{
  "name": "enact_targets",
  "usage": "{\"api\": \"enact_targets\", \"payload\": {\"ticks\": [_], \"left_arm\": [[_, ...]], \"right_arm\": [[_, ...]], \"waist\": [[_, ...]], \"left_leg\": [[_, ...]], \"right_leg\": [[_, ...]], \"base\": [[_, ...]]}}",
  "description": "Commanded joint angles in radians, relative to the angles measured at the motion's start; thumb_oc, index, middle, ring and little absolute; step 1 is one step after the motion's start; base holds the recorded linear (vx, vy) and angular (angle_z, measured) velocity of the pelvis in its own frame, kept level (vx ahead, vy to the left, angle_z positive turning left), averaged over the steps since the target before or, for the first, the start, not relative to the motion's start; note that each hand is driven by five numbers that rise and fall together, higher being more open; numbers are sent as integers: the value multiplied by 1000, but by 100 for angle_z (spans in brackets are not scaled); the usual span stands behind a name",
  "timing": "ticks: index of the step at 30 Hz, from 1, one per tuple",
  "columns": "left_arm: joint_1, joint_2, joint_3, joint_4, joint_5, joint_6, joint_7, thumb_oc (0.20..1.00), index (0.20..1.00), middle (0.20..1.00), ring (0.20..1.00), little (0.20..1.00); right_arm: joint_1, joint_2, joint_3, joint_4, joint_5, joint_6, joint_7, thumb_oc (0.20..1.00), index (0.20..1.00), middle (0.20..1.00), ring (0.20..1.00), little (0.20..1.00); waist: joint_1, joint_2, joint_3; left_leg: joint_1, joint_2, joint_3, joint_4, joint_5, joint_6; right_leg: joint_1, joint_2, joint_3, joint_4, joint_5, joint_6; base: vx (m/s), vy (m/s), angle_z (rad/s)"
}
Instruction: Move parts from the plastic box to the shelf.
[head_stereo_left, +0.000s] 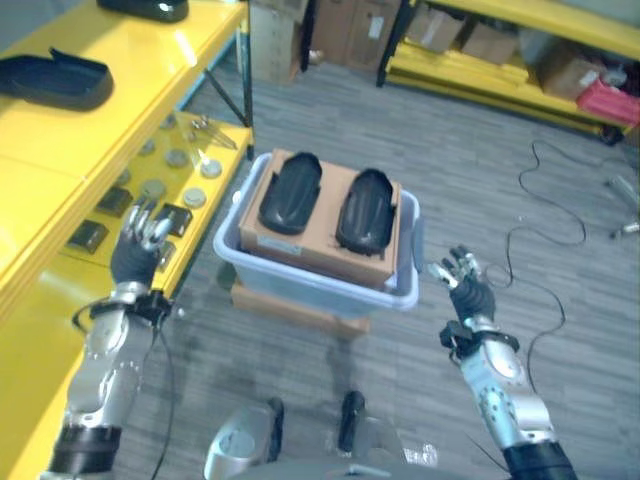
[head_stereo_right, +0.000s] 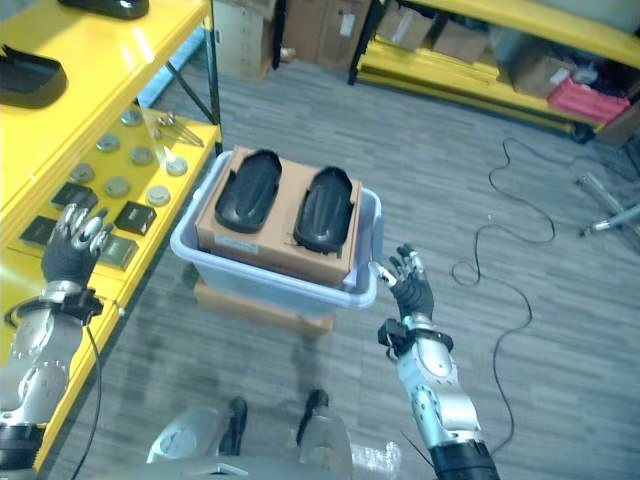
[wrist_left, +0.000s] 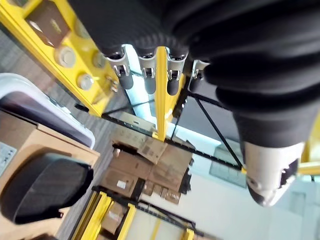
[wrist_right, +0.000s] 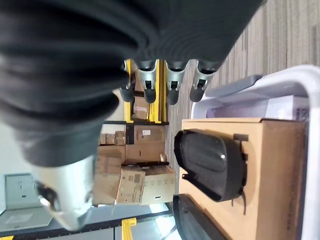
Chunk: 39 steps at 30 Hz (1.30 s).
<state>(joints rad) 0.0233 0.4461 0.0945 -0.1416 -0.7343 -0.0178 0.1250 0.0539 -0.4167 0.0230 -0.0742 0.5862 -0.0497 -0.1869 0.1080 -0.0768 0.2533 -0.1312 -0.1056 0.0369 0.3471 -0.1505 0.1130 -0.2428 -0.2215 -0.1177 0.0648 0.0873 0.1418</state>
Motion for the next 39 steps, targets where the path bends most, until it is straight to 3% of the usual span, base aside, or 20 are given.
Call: {"api": "enact_targets", "payload": {"ticks": [1,8,13,17,19,21,23,25,29,32,39], "left_arm": [[15,12,-3,-86,-14,-38,-53,1000,1000,1000,1000,1000],[66,-16,9,-106,-34,-19,-78,1000,1000,1000,1000,1000],[84,-24,5,-114,-26,10,-129,1000,1000,1000,1000,1000],[92,-20,0,-105,-34,6,-132,1000,1000,1000,1000,1000],[83,-8,-1,-101,-36,2,-125,1000,1000,1000,1000,1000],[76,-3,-5,-100,-37,3,-123,1000,1000,1000,1000,1000],[31,25,-38,-98,-39,4,-137,1000,1000,1000,1000,1000],[-3,34,-51,-91,-37,-2,-147,1000,1000,1000,1000,1000],[-148,81,-97,-50,-66,-64,-134,1000,1000,1000,1000,1000],[-230,101,-134,-26,-96,-123,-119,1000,1000,1000,1000,1000],[-261,122,-153,-38,-110,-156,-108,1000,1000,1000,1000,1000]], "right_arm": [[3,-50,-60,-75,9,-44,16,1000,1000,1000,1000,1000],[35,-83,-99,-109,13,-10,9,1000,1000,1000,1000,1000],[53,-100,-124,-99,-3,6,-55,1000,1000,1000,1000,1000],[55,-110,-142,-68,-192,-9,-192,1000,1000,1000,1000,1000],[14,-146,-151,-36,-259,44,-237,1000,1000,1000,1000,1000],[-20,-165,-144,-4,-264,56,-254,1000,1000,1000,1000,1000],[-182,-206,-97,197,-320,90,-362,1000,1000,1000,1000,1000],[-245,-224,-83,274,-309,80,-394,1000,1000,1000,1000,1000],[-516,-288,-42,562,-262,22,-444,1000,1000,1000,1000,1000],[-678,-317,20,759,-162,-74,-463,1000,1000,1000,1000,1000],[-772,-353,70,831,-107,-87,-430,1000,1000,1000,1000,1000]], "waist": [[-22,39,-64],[-29,29,-98],[-29,30,-117],[-26,38,-121],[-18,44,-119],[-11,48,-115],[34,64,-84],[49,68,-67],[82,88,24],[107,116,92],[128,140,139]], "left_leg": [[120,52,-5,-307,107,-56],[173,97,20,-383,143,-103],[188,120,27,-410,167,-124],[190,127,21,-412,177,-136],[185,129,11,-406,177,-140],[180,130,5,-399,178,-141],[107,132,-21,-328,173,-147],[64,129,-36,-299,170,-146],[-85,108,-78,-236,177,-146],[-186,86,-109,-205,197,-142],[-241,68,-120,-200,213,-139]], "right_leg": [[135,58,-40,-5,53,44],[231,99,-66,-117,41,27],[281,121,-85,-148,21,3],[294,127,-87,-151,19,-2],[296,125,-90,-148,16,-2],[296,122,-93,-143,14,-3],[258,98,-125,-87,1,0],[230,91,-134,-67,-3,-1],[134,77,-165,-29,-3,-3],[65,67,-203,-14,-1,-11],[38,56,-234,-14,-8,-18]], "base": [[59,-138,17],[65,-141,6],[35,-111,27],[60,-56,8],[103,-29,3],[88,-18,2],[59,-21,12],[-107,-55,23],[-309,-61,24],[-264,-27,46],[-37,13,24]]}}
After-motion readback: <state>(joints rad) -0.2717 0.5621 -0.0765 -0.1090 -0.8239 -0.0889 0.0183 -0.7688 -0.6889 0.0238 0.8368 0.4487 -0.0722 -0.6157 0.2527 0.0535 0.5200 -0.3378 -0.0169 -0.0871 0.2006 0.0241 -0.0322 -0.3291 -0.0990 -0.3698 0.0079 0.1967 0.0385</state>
